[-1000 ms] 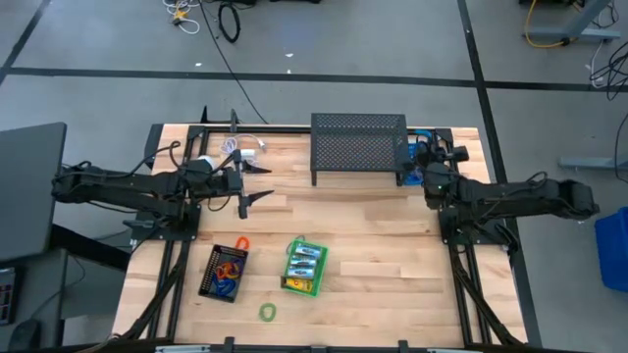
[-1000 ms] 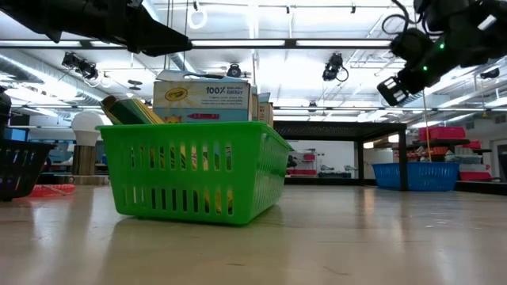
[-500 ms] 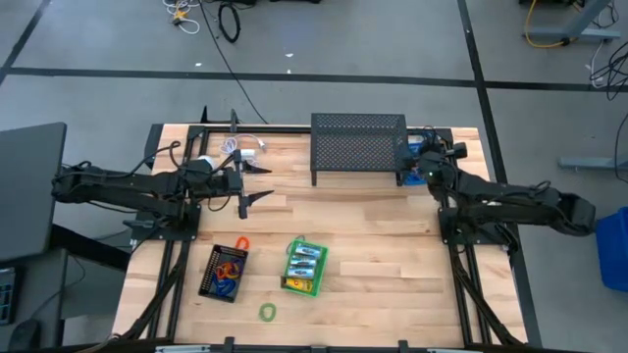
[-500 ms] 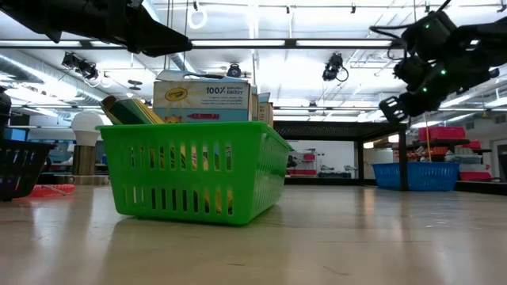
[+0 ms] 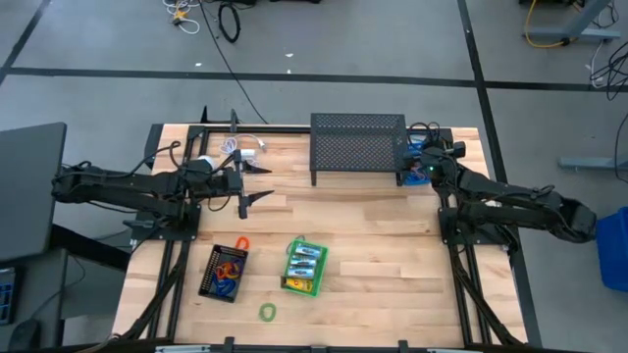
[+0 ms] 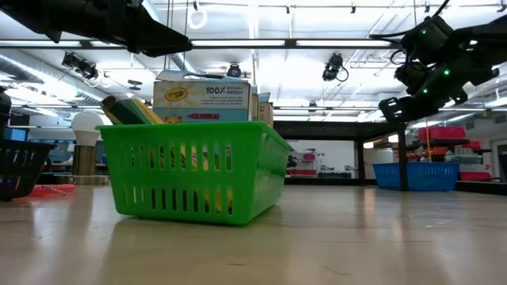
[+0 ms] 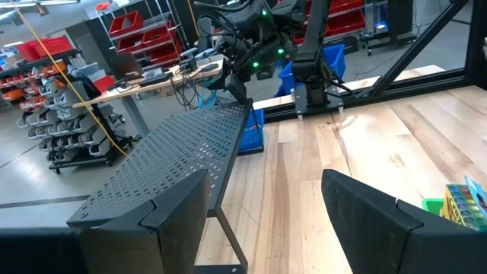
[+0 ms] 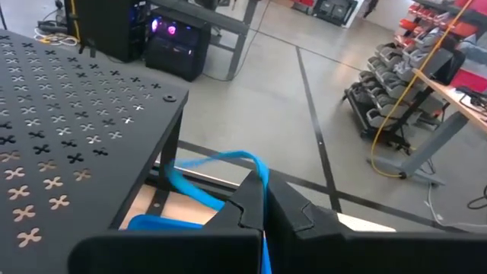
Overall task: Pick & Place Office Desk Supplies
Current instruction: Put the blue rubberband into the blue bin
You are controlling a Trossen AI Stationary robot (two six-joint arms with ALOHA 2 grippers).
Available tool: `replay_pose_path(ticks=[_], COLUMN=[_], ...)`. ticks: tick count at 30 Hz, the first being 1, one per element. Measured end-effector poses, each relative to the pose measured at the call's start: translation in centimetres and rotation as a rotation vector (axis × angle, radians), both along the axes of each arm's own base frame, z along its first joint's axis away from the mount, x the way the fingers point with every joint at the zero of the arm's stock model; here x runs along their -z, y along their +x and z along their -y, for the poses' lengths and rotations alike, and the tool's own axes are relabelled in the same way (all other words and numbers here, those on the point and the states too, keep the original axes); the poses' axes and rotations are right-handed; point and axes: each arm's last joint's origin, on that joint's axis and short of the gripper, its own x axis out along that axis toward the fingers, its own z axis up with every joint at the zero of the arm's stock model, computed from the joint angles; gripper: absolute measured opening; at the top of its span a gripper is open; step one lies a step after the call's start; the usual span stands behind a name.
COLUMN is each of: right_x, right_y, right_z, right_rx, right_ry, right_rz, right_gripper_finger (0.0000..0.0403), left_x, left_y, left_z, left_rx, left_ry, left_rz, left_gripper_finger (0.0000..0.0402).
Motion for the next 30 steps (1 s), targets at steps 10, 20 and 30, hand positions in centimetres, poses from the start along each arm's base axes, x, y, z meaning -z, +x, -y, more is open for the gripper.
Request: replay_pose_path(ticks=[10, 20, 30], right_x=[-0.9, -1.2, -1.1], right_y=[-1.0, -1.6, -1.5], right_z=[-0.5, -1.0, -1.1], right_rx=[0.053, -0.023, -0.077], right_ry=[-0.028, 0.065, 0.108], right_rz=[-0.081, -0.080, -0.068], right_gripper_finger=[0.0000, 0.0009, 0.0064], left_x=[0.1, 0.1, 0.1], left_y=[0.0, 0.0, 0.0], left_z=[0.0, 0.0, 0.0], left_rx=[0.000, -0.001, -0.001], left_ry=[-0.001, -0.009, -0.009], left_rz=[-0.011, -0.011, -0.011], left_gripper_finger=[0.0264, 0.0264, 0.0264])
